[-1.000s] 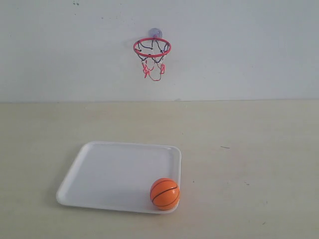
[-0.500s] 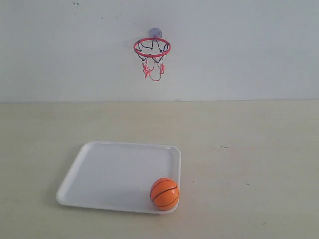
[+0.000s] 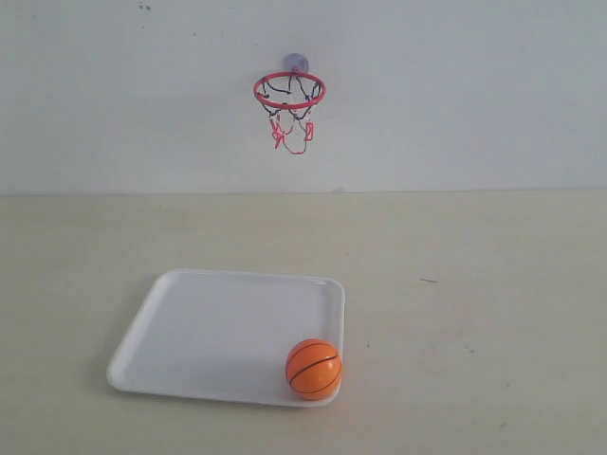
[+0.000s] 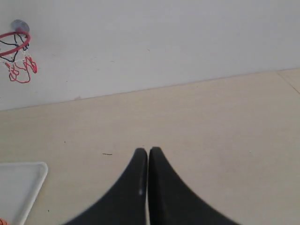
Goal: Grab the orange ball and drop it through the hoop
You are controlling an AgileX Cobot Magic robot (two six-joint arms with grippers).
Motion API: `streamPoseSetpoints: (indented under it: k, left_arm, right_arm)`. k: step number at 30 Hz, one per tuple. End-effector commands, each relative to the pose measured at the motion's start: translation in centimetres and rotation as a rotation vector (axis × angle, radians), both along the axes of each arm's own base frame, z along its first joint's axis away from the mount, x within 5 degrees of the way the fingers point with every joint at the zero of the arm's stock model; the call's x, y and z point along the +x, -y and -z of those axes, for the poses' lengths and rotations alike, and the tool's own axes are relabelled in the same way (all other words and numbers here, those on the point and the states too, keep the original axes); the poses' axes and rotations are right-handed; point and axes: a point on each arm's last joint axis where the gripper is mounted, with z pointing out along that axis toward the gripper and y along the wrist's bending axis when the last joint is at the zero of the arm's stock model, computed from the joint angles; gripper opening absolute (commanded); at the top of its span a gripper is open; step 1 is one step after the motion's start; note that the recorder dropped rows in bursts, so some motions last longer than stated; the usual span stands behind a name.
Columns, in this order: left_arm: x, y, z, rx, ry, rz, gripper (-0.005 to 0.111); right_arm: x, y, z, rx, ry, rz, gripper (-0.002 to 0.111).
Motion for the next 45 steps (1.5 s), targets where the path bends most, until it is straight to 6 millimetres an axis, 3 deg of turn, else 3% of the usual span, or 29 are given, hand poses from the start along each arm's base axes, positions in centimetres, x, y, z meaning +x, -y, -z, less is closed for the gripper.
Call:
streamPoseSetpoints:
  k: [1,7,13,20,22,25,27,29,31,33,38,45]
  left_arm:
    - [0.0,0.0,0.1,0.002,-0.001,0.002,0.004]
    - [0.0,0.0,0.1,0.002,-0.001,0.002,0.004]
    - [0.0,0.0,0.1,0.002,-0.001,0.002,0.004]
    - [0.0,0.0,0.1,0.002,-0.001,0.002,0.004]
    - [0.0,0.0,0.1,0.002,-0.001,0.002,0.004]
    - [0.0,0.0,0.1,0.002,-0.001,0.002,0.004]
    - [0.0,0.0,0.1,0.002,-0.001,0.002,0.004]
    - [0.0,0.0,0.1,0.002,-0.001,0.002,0.004]
    - [0.0,0.0,0.1,0.002,-0.001,0.002,0.004]
    - [0.0,0.0,0.1,0.002,-0.001,0.002,0.004]
    - [0.0,0.0,0.1,0.002,-0.001,0.002,0.004]
    - [0.0,0.0,0.1,0.002,-0.001,0.002,0.004]
  right_arm:
    - [0.6,-0.3,-0.9,0.18,0.072,0.004,0.0]
    - [1.5,-0.7,-0.9,0.255,0.07,-0.01,0.0]
    - [3.6,-3.5,0.4,0.089,-0.09,-0.214,0.0]
    - [6.8,-10.9,1.1,-0.178,-0.376,-0.58,0.0]
    - [8.7,-13.8,1.4,-0.253,-0.528,-0.638,0.0]
    - [11.3,-16.1,2.0,-0.323,-0.732,-0.625,0.002]
    - [13.5,-17.8,2.5,-0.351,-0.81,-0.619,0.016]
    - [15.3,-19.2,3.1,-0.358,-0.841,-0.613,0.039]
    - [16.8,-20.5,4.2,-0.263,-0.899,-0.528,0.067]
    - [17.8,-21.3,5.3,-0.187,-0.951,-0.444,0.08]
    - [18.9,-23.3,8.7,-0.062,-1.072,-0.414,0.081]
    - [19.9,-24.5,10.7,0.019,-1.046,-0.419,0.081]
